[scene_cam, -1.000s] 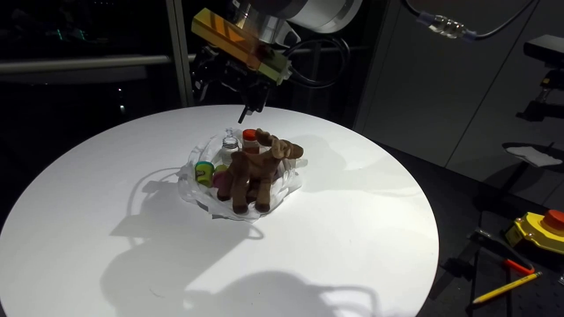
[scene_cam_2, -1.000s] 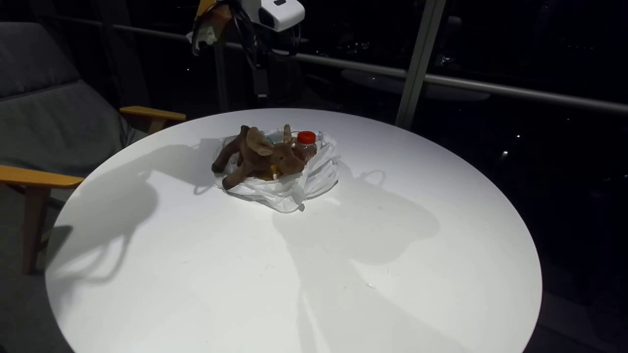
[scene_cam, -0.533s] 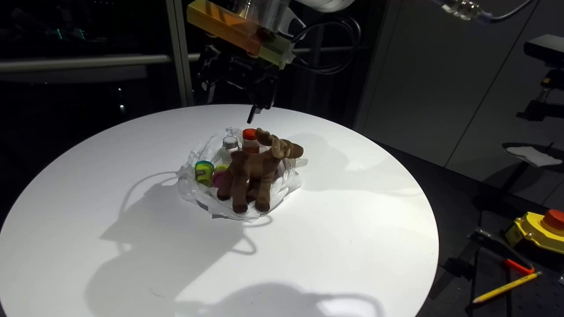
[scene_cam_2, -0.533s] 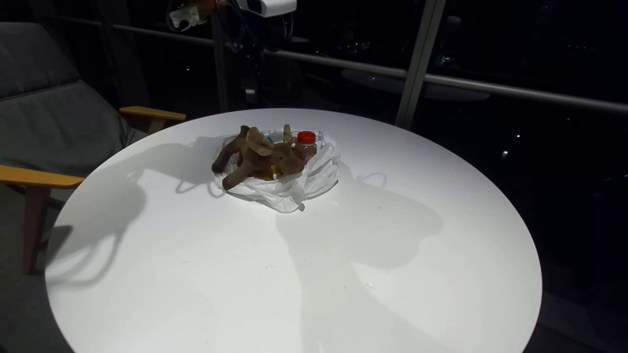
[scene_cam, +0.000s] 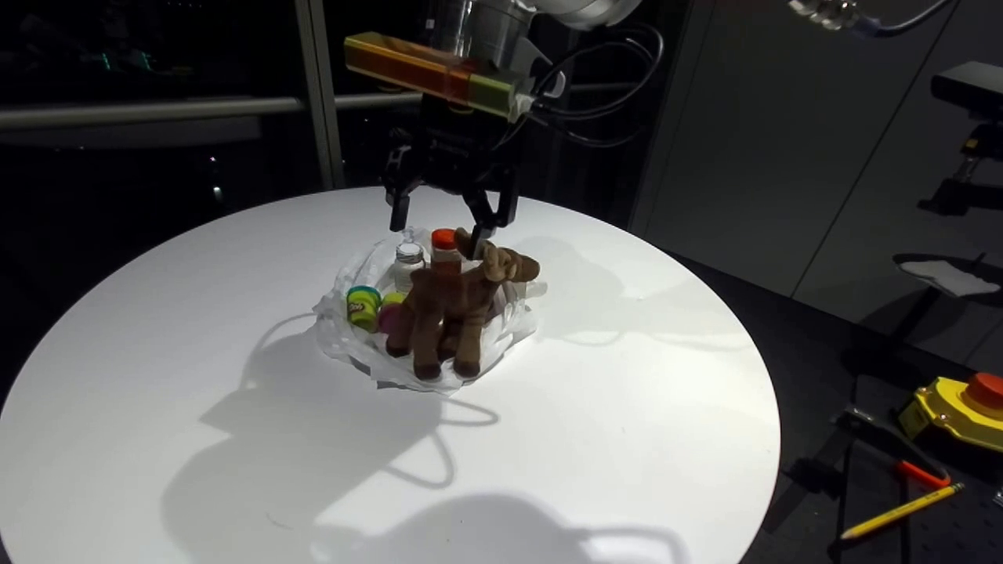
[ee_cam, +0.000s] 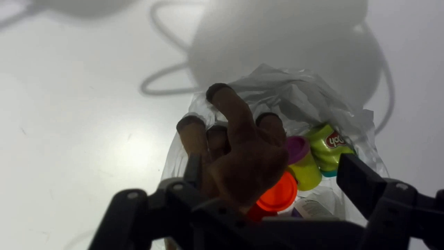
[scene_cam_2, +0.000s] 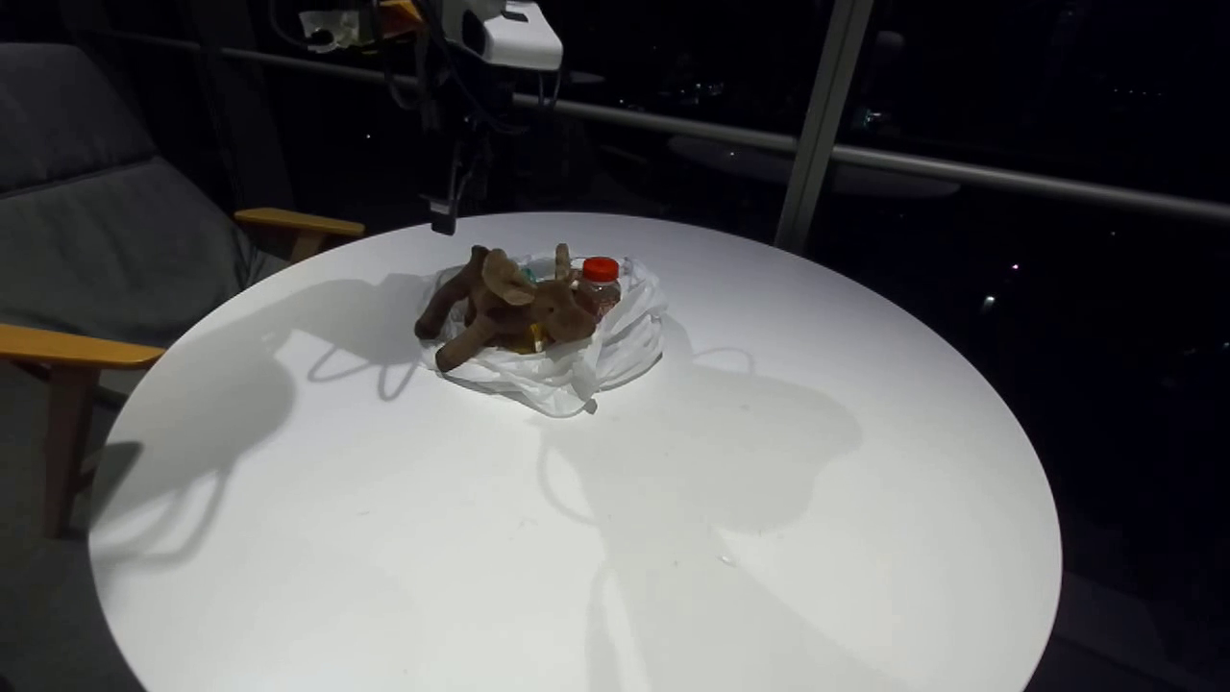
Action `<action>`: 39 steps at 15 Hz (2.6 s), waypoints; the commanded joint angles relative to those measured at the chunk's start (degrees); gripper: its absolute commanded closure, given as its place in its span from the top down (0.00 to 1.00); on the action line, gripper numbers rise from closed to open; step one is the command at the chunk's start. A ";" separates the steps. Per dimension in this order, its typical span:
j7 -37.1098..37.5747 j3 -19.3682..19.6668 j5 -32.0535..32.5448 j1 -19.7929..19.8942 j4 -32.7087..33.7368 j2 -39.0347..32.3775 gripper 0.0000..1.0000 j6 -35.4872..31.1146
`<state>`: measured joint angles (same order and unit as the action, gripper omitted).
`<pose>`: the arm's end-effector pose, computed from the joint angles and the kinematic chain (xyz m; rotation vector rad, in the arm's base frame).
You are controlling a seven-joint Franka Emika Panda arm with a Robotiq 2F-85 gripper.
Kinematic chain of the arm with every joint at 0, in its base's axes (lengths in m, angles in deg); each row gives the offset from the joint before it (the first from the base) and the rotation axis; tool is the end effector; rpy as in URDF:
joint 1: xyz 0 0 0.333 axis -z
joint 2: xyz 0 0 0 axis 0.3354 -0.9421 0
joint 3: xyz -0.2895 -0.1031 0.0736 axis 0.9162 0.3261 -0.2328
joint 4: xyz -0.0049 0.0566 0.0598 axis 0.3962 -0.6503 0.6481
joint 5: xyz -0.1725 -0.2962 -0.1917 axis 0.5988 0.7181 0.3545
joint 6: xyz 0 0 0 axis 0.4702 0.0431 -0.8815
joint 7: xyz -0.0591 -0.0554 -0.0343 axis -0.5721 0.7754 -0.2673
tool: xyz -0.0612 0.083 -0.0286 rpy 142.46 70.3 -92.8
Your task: Put the objects on the table in the plastic
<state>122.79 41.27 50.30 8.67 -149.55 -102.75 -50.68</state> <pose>0.6412 0.1338 0.2943 -2.4437 1.6426 0.1227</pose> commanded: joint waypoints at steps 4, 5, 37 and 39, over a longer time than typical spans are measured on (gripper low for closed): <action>6.10 1.19 0.95 0.25 -1.18 -2.03 1.00 2.34; 7.05 1.55 1.47 0.15 -1.34 -2.40 1.00 2.60; 13.05 7.32 7.41 -3.86 -6.73 -4.62 0.04 -32.39; 13.70 7.32 7.14 -4.30 -6.74 -3.67 0.03 -33.68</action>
<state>134.58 47.22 57.99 6.40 -154.27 -109.78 -81.62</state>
